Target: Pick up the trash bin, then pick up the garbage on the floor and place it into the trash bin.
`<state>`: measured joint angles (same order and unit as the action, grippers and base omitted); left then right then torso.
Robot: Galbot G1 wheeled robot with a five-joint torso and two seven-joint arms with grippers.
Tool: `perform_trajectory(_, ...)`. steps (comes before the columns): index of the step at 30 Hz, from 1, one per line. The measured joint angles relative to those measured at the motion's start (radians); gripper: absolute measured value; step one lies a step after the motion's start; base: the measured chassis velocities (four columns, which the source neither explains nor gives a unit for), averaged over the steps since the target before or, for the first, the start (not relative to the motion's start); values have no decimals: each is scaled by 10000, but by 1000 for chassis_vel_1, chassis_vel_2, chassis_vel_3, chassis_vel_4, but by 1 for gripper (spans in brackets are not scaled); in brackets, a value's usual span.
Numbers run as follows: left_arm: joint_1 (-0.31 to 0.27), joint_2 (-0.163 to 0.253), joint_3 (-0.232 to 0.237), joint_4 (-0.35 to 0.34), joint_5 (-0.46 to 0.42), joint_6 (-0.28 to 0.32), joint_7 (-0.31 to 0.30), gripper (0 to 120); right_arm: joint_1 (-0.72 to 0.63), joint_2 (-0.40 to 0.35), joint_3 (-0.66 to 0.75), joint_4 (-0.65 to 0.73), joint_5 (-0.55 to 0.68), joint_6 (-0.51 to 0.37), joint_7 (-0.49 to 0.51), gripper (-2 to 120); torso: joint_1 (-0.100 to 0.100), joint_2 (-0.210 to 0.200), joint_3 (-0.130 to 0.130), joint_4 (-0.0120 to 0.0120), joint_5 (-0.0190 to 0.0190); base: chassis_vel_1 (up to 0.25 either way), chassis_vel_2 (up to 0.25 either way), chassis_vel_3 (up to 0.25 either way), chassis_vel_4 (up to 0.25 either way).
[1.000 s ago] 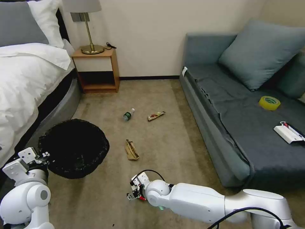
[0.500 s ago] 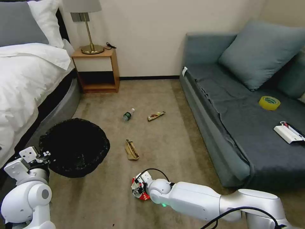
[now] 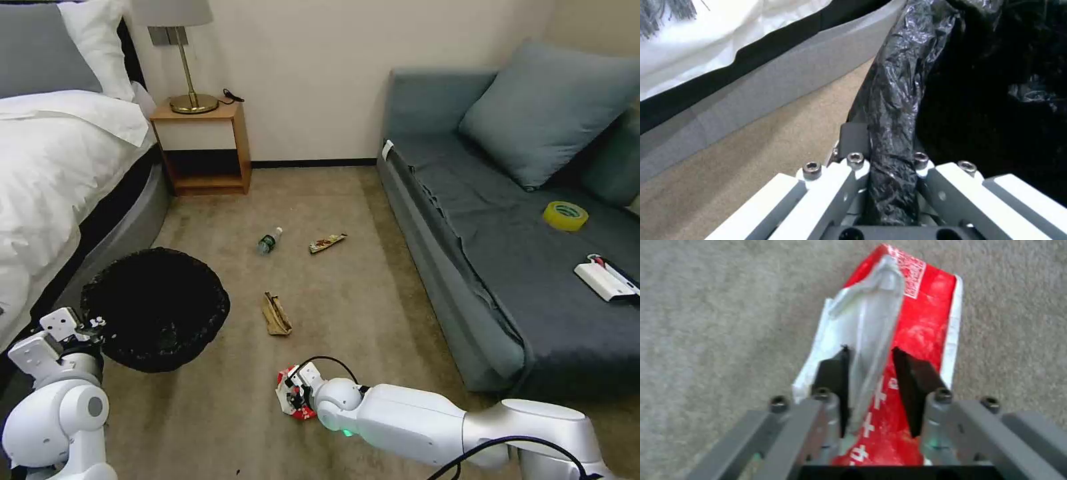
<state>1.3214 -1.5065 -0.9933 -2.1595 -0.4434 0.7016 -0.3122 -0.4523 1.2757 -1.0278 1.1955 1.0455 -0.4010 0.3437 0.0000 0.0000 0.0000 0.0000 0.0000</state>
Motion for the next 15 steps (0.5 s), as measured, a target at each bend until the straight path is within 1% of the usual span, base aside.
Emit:
perform_trajectory(1,0,0,-4,22,5,-3,1,3,-1,-29,-2,56,-1,16,-29,20,0,0,0,0,0,0,0,0,0)
perform_trajectory(2,0,0,-4,22,5,-3,1,3,-1,-29,-2,56,-1,16,-29,20,0,0,0,0,0,0,0,0,0)
perform_trajectory(3,0,0,-5,31,8,-4,1,3,0,-45,-3,85,0,21,-38,17,0,0,0,0,0,0,0,0,0)
perform_trajectory(5,0,-8,-6,58,12,-8,2,3,-6,-109,-3,220,1,39,-47,7,0,0,0,0,-1,0,0,0,0)
perform_trajectory(6,0,-8,-6,58,12,-8,2,3,-6,-109,-3,220,1,39,-47,7,0,0,0,0,-1,0,0,0,0)
perform_trajectory(7,0,-10,-5,64,13,-9,4,3,-7,-128,-3,263,3,41,-47,1,0,0,0,0,0,0,0,0,0)
perform_trajectory(10,0,-12,-4,89,17,-13,6,3,-7,-202,1,421,16,47,-46,0,0,0,0,0,0,0,0,0,0)
perform_trajectory(13,-10,-4,-1,128,22,-17,8,3,72,-637,117,1174,204,51,106,0,0,0,0,0,0,0,0,0,0)
perform_trajectory(14,-10,-4,-1,128,22,-17,8,3,72,-637,117,1174,204,51,106,0,0,0,0,0,0,0,0,0,0)
perform_trajectory(15,-16,0,3,140,23,-20,8,3,110,-847,176,1440,267,49,174,0,0,0,0,0,0,0,0,0,0)
